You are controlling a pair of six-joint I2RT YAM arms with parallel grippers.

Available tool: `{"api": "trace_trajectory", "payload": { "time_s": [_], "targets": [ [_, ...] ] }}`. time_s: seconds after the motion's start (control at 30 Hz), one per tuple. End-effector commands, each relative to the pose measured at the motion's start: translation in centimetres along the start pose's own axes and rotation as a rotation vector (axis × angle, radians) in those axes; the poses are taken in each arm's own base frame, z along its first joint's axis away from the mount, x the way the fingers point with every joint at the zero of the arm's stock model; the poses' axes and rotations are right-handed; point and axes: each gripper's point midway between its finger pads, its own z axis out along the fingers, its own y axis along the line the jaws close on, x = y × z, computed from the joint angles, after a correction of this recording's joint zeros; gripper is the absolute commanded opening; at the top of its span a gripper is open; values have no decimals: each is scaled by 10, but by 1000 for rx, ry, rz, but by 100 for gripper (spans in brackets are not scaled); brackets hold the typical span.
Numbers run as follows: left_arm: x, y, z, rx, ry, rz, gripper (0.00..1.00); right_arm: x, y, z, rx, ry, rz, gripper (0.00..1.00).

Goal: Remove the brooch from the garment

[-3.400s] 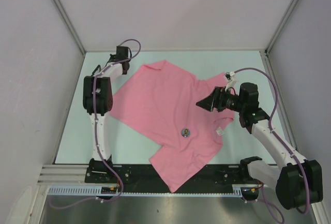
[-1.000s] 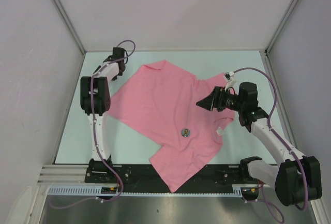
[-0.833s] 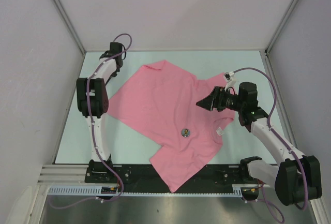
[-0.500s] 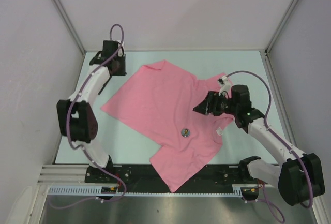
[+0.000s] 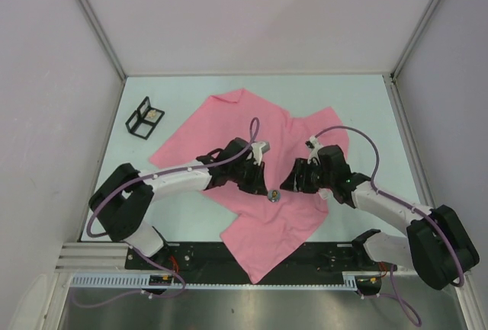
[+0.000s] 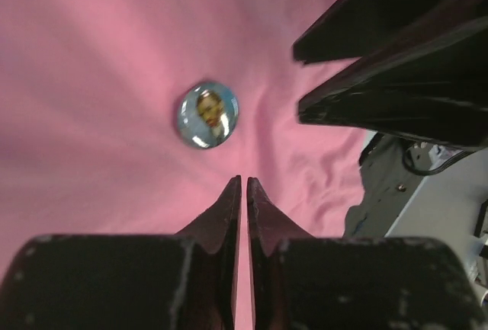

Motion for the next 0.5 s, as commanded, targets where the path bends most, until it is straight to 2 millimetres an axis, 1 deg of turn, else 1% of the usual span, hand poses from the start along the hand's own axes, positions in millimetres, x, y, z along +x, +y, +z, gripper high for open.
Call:
{"api": "trace_trajectory", "payload": {
  "time_s": [0.0,0.07,0.1,0.13,0.17,0.2,0.23,0.27,0.37,0.47],
  "targets": [
    [-22,-39,14,136,-96,11,8,2,0,8,-54,-42,24,44],
    [-20,-39,20,147,-96,8,8,2,2,10,-73,-53,19,39],
    [-18,-37,23,146,-93,-2,8,5,-3,12,-60,-51,23,37],
    [-21,-38,24,148,-103,2,7,6,-4,13,-56,-50,21,33],
    [-19,-33,29,133,-90,-3,7,7,-5,14,-55,-45,22,29],
    [-23,-33,31,126,-93,5,6,10,-9,16,-49,-40,25,26],
    [-20,-29,33,106,-78,3,6,9,-9,17,-49,-46,26,26],
    [-23,-26,36,93,-79,6,5,9,-10,18,-47,-45,26,26],
    [-19,-18,40,62,-71,4,4,9,-10,22,-54,-41,31,27],
    [-12,-12,45,46,-43,-1,4,13,-10,27,-74,-22,44,27]
  ]
}}
